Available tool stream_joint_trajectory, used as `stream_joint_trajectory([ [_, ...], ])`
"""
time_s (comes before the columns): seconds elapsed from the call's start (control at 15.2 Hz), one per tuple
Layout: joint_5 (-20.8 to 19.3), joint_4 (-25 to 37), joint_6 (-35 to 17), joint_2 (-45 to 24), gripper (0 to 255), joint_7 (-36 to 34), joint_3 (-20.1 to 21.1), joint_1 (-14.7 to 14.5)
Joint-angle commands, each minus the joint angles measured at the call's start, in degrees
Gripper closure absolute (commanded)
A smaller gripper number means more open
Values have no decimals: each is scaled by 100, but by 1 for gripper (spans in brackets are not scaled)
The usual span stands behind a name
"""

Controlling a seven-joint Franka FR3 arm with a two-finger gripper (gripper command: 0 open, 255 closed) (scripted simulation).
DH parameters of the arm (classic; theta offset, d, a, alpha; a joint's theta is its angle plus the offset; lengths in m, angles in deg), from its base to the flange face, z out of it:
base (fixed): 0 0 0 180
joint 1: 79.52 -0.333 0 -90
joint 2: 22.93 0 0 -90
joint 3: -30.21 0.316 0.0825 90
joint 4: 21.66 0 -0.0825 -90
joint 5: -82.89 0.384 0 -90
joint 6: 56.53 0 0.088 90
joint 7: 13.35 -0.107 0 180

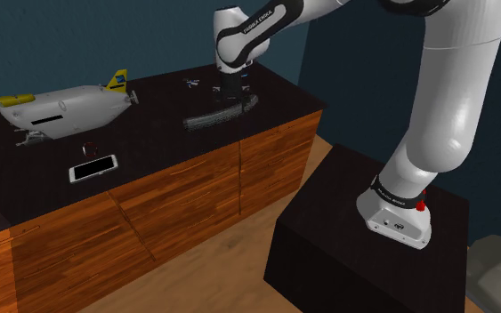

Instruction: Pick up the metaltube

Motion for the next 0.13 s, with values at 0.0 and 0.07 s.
stream_joint_trajectory([
  [0.0,7,29,80,55,255,18,-2,12],
  [0.07,7,30,81,55,255,18,-2,12],
])
